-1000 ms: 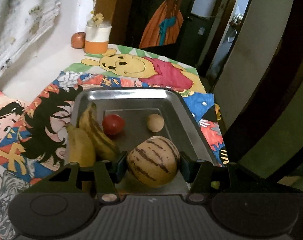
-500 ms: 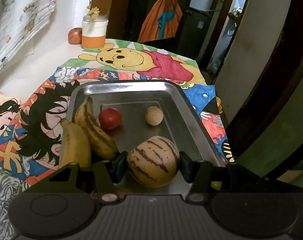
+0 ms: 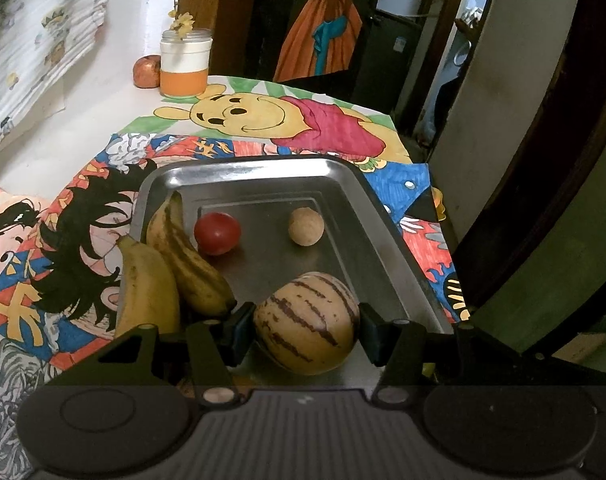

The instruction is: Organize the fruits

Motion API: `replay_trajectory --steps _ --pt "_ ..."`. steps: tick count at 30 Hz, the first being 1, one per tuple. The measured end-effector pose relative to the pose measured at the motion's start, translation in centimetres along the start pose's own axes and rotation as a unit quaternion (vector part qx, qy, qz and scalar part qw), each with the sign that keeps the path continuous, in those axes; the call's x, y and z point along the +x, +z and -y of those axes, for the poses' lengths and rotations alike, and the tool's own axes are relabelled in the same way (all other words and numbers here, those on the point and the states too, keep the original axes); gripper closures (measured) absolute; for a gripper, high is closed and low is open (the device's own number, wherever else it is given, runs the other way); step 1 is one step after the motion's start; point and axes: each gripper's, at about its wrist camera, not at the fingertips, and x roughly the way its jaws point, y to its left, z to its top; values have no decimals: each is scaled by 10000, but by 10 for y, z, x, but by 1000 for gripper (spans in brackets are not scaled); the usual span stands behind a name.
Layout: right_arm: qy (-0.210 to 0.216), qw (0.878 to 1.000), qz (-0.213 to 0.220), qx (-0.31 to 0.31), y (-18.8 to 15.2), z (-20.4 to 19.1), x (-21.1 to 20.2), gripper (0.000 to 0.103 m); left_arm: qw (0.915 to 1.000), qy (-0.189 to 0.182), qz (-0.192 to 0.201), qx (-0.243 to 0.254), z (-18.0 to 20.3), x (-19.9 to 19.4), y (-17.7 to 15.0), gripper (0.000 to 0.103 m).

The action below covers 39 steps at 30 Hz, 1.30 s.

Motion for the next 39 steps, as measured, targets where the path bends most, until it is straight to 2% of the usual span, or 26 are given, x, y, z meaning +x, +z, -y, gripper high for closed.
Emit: replay_trajectory --steps 4,15,20,26,32,34,39 --pt "-1 10000 19 -11 -2 -2 -3 71 9997 -129 15 -188 -3 -2 0 44" --pt "6 9999 105 -10 -7 -5 -17 61 9995 -120 87 -286 -3 -11 0 40" --pt "-6 9999 159 45 -7 -7 -24 54 9991 -140 219 -347 -4 -22 -1 32" --pt "18 9996 247 166 -10 -11 -34 40 9977 -68 482 -470 -7 -45 -6 16" --pt "101 9990 354 242 -13 -20 -48 19 9938 114 867 -688 -19 -77 -19 2" --pt "115 9988 389 278 -14 -23 -53 12 9916 250 1032 -741 -24 -89 -26 1" --pt "138 9984 473 295 -18 -35 -66 3 9857 561 1344 -845 -38 -116 -49 0"
